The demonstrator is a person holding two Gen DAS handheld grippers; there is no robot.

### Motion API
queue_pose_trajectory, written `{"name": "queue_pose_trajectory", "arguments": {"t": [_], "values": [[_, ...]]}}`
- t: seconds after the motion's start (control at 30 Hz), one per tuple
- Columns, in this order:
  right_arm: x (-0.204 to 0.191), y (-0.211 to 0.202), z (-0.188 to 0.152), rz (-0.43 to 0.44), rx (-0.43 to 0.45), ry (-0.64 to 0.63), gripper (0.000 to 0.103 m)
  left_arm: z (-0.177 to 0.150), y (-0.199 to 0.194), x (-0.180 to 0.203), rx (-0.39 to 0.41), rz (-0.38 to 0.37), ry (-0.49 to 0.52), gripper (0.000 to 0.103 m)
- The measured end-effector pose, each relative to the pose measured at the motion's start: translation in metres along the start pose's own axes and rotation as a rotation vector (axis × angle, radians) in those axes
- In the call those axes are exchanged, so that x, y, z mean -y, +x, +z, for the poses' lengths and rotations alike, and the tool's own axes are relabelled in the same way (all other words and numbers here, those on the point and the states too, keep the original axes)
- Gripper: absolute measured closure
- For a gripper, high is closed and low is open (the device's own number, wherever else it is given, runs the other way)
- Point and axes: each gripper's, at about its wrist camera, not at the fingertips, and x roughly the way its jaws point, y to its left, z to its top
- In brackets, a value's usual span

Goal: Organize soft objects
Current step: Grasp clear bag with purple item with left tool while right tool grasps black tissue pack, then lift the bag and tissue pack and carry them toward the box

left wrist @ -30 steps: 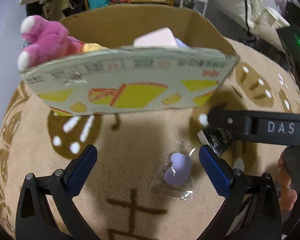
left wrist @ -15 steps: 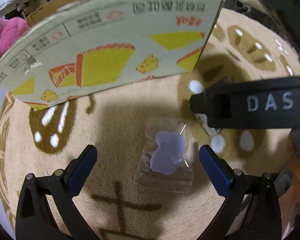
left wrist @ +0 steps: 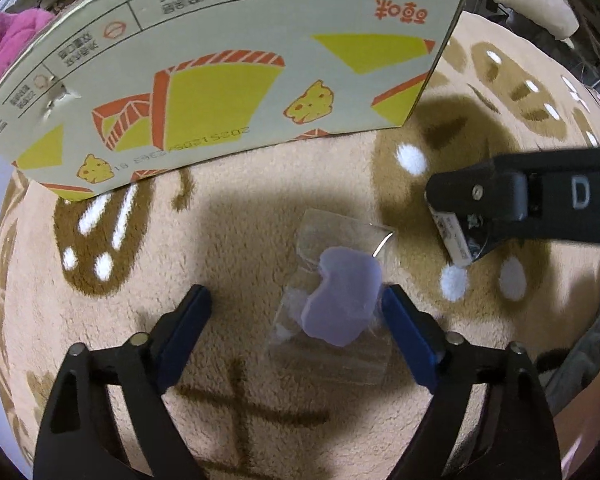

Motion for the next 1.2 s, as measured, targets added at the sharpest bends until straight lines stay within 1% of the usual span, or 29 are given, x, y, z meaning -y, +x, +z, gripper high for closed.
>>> {"name": "queue_pose_trajectory", "arguments": {"t": [0.1,0.17,0.23,0.37,0.4,0.43,0.53,0.63,0.7,0.77,0.83,0.93,1.2], "values": [[0.0,-0.016,0.0,-0.001,0.064,-0.007,0.033,-0.005,-0.003,-0.005,0.0,0.009,-0.001,0.022],[-0.001,-0.023,-0.001,0.002,0.097,-0.013,0.034,-0.007,-0.007,-0.006,0.003,0.01,-0.002,0.027],[-0.001,-0.028,-0.002,0.017,0.118,-0.011,0.034,-0.008,-0.01,-0.008,0.008,0.01,-0.007,0.037],[0.002,-0.038,-0.004,0.043,0.151,-0.009,0.034,-0.01,-0.014,-0.012,0.032,0.007,-0.032,0.047],[0.003,-0.041,-0.003,0.048,0.159,-0.01,0.034,-0.011,-0.015,-0.013,0.039,0.01,-0.033,0.052],[0.004,-0.042,-0.001,0.052,0.166,-0.012,0.034,-0.012,-0.017,-0.013,0.045,0.014,-0.028,0.057],[0.003,-0.044,-0.001,0.062,0.171,-0.022,0.034,-0.016,-0.022,-0.009,0.057,0.02,-0.003,0.066],[0.004,-0.044,0.002,0.067,0.168,-0.023,0.034,-0.015,-0.022,-0.006,0.048,0.022,0.015,0.075],[0.006,-0.045,0.002,0.077,0.167,-0.019,0.034,-0.013,-0.026,-0.001,0.044,0.014,0.004,0.077],[0.005,-0.045,0.001,0.083,0.173,-0.013,0.034,-0.012,-0.027,-0.004,0.042,-0.009,-0.017,0.081],[0.005,-0.046,0.0,0.086,0.176,-0.014,0.034,-0.011,-0.03,-0.007,0.048,-0.017,-0.03,0.087],[0.002,-0.045,0.0,0.089,0.178,-0.021,0.034,-0.01,-0.036,-0.008,0.055,-0.017,-0.04,0.091],[0.004,-0.048,-0.001,0.108,0.192,-0.007,0.034,-0.008,-0.036,-0.021,0.051,-0.057,-0.081,0.092]]}}
